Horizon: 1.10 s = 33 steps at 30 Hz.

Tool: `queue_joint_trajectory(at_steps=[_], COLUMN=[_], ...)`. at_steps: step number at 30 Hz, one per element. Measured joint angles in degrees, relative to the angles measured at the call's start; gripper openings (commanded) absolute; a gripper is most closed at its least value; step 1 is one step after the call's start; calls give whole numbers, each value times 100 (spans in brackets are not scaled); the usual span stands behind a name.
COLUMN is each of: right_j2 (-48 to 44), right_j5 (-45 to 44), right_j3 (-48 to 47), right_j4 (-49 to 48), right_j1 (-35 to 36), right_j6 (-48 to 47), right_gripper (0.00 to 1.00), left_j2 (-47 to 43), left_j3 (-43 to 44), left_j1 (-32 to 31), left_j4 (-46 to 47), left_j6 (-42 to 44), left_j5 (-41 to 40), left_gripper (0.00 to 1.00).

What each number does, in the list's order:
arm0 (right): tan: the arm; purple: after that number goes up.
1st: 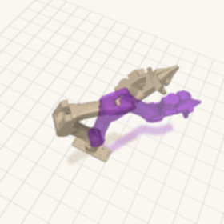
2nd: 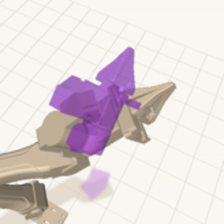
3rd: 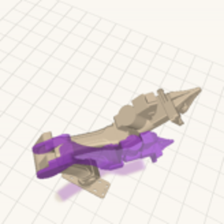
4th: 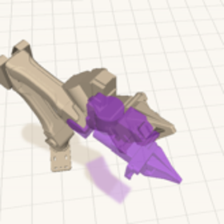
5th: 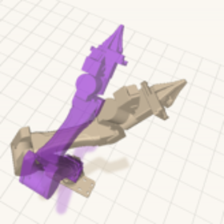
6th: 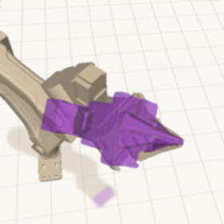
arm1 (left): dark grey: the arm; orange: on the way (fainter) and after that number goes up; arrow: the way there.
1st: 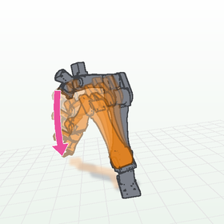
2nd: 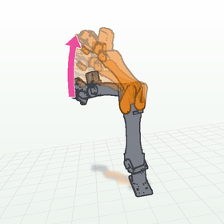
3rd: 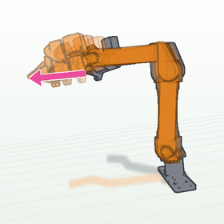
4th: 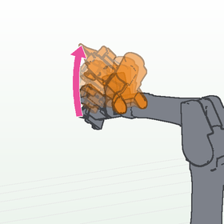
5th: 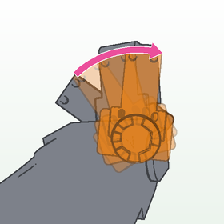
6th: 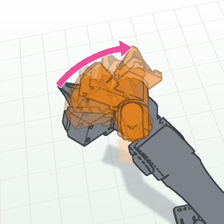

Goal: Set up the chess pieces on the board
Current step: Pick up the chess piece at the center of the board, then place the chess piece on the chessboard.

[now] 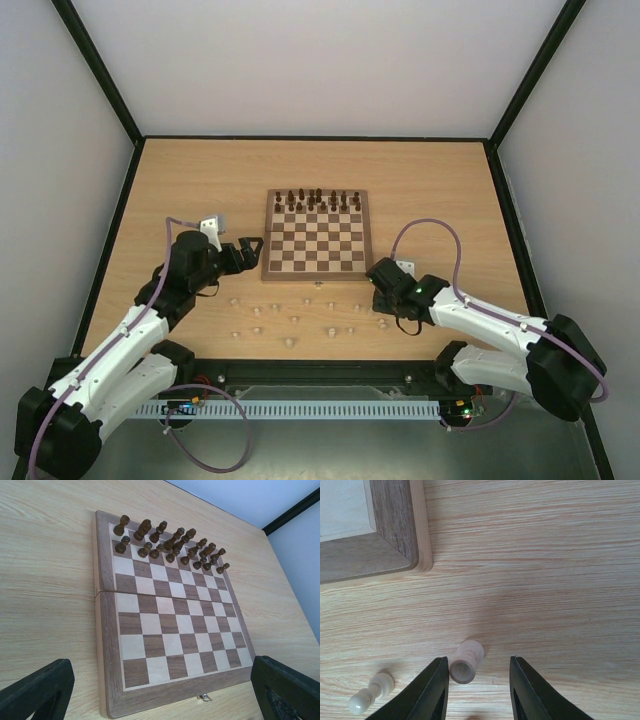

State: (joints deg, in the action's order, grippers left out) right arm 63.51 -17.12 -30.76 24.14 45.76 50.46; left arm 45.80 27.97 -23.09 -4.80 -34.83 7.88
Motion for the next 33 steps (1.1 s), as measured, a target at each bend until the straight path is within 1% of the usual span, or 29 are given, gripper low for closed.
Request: queue_joint_trajectory(at_steps=[2,5,12,16,22,25,30,33], right_j2=[13,61,151,155,142,107,138,404], right_j5=[4,9,4,-4,-48,-131,-295,-341], right_j3=[13,20,22,22,11,-157,-903,-1364], right_j4=[-15,-28,-52,-57,-22,146,323,328], right_j1=[26,46,81,83,83,83,83,85], right_j6=[0,-2,0,4,0,-28,-225,-402], right_gripper=[34,31,16,12,11,11,11,11], left_j2=[-2,-2,-2,-4,-9,-9,-15,-46], left_j3=[-2,-4,-7,-7,-7,-7,-7,-7], left_j1=[0,0,0,0,0,0,0,0], left_j4=[0,0,0,0,-2,-4,-17,-31], left_j6=[-7,-11,-13,-13,-13,-13,-13,-15], left_j5=[-2,-7,-42,-44,-44,-48,-66,-87], left_gripper=[99,100,99,99,100,99,100,99])
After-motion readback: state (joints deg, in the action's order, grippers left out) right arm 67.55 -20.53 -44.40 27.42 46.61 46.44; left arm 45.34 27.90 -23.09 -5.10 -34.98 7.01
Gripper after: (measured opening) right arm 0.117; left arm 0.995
